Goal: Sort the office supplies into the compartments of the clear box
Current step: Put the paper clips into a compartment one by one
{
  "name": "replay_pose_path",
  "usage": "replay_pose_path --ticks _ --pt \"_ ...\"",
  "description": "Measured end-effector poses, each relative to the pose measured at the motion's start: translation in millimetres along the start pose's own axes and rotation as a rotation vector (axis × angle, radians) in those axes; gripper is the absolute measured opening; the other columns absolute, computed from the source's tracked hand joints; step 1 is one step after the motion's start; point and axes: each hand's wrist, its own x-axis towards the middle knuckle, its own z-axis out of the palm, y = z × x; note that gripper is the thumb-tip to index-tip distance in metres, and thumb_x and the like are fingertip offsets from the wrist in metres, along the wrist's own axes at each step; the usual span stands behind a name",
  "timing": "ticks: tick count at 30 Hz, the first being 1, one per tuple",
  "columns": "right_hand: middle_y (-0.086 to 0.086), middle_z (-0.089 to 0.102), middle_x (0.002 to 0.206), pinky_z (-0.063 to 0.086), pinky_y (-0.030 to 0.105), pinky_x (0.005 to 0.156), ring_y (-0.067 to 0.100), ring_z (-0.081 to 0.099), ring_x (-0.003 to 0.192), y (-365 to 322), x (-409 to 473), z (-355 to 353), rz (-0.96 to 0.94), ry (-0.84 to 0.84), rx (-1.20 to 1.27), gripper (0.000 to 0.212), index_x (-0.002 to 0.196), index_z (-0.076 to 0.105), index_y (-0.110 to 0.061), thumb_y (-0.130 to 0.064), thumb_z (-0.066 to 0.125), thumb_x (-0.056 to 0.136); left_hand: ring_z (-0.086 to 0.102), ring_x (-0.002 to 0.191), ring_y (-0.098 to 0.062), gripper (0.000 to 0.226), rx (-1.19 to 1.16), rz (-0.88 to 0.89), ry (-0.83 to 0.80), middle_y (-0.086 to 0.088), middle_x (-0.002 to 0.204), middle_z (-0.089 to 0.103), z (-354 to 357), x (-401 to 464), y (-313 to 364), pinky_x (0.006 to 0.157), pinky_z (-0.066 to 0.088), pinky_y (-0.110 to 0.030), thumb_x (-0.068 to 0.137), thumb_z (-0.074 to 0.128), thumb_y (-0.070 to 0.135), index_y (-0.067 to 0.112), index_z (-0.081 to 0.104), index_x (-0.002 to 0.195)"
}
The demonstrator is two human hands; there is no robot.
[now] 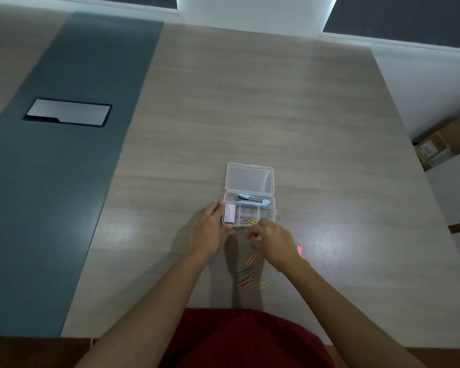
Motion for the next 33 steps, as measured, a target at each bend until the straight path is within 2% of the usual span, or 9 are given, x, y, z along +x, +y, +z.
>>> replay_pose_path --ticks 3,6,10,14,17,24,26,30,33 --pt "-0.002 0.06 0.101 0.048 0.032 0.068 0.018 0.057 0.093 7 -16 6 -0.071 -0.194 -0.047 0.014 0.093 0.071 -0.023 -0.029 0.072 0.08 0.03 0.142 -0.018 0.067 0.018 -0.001 -0.01 0.0 0.155 0.03 0 0 -1 0.112 0.036 -0.041 0.083 0.068 0.03 0.022 0.037 0.142" --pt "0.0 0.058 0.102 0.05 0.033 0.069 0.018 0.057 0.092 11 -21 13 -0.074 -0.198 -0.067 0.017 0.094 0.07 -0.019 -0.032 0.07 0.083 0.029 0.142 -0.019 0.068 0.02 -0.002 -0.014 0.0 0.155 0.03 0 0 0 0.112 0.035 -0.041 0.083 0.068 0.03 0.021 0.036 0.142" --pt "0.003 0.054 0.105 0.054 0.04 0.071 0.021 0.058 0.09 11 -22 17 -0.099 -0.216 -0.1 0.019 0.099 0.059 -0.013 -0.03 0.061 0.09 0.03 0.142 -0.019 0.068 0.035 0.006 -0.015 0.0 0.155 0.03 0 0 0 0.111 0.037 -0.043 0.084 0.067 0.031 0.021 0.036 0.143" --pt "-0.003 0.06 0.098 0.051 0.038 0.069 0.019 0.058 0.085 9 -6 6 0.04 -0.038 0.055 0.005 0.093 0.054 -0.022 -0.025 0.057 0.093 0.032 0.14 -0.019 0.067 0.025 0.009 -0.007 0.0 0.155 0.03 0 0 0 0.111 0.037 -0.04 0.083 0.068 0.029 0.02 0.037 0.142" --pt "-0.002 0.063 0.096 0.046 0.031 0.064 0.017 0.057 0.081 6 14 -2 0.078 0.108 0.056 0.005 0.093 0.059 -0.018 -0.023 0.059 0.093 0.031 0.141 -0.019 0.067 0.011 0.013 -0.009 -0.001 0.155 0.031 1 0 0 0.112 0.036 -0.04 0.083 0.068 0.026 0.019 0.037 0.142" --pt "0.001 0.064 0.095 0.052 0.034 0.065 0.019 0.059 0.085 1 17 -1 0.053 0.171 0.044 0.011 0.094 0.067 -0.017 -0.026 0.066 0.088 0.033 0.141 -0.02 0.068 0.01 0.015 0.006 -0.003 0.154 0.032 1 0 0 0.112 0.036 -0.04 0.082 0.069 0.025 0.019 0.038 0.142" --pt "0.001 0.064 0.096 0.053 0.036 0.067 0.02 0.059 0.088 1 2 0 -0.007 0.103 0.059 0.012 0.094 0.068 -0.017 -0.026 0.068 0.086 0.032 0.141 -0.019 0.068 0.01 0.009 0.004 -0.002 0.155 0.031 0 0 1 0.112 0.036 -0.041 0.083 0.069 0.026 0.019 0.037 0.142" --pt "0.001 0.061 0.104 0.05 0.037 0.075 0.019 0.053 0.1 -1 -32 13 -0.111 -0.211 -0.012 0.024 0.101 0.067 -0.02 -0.033 0.07 0.082 0.031 0.141 -0.019 0.067 0.024 0.007 -0.004 0.0 0.155 0.03 1 -1 1 0.112 0.037 -0.041 0.084 0.068 0.028 0.02 0.037 0.142" --pt "0.002 0.059 0.105 0.048 0.036 0.074 0.02 0.051 0.101 -3 -43 25 -0.116 -0.203 -0.01 0.02 0.103 0.067 -0.019 -0.027 0.067 0.084 0.031 0.142 -0.018 0.067 0.022 0.004 -0.009 0.0 0.155 0.03 2 0 0 0.112 0.036 -0.041 0.084 0.067 0.029 0.02 0.036 0.143"
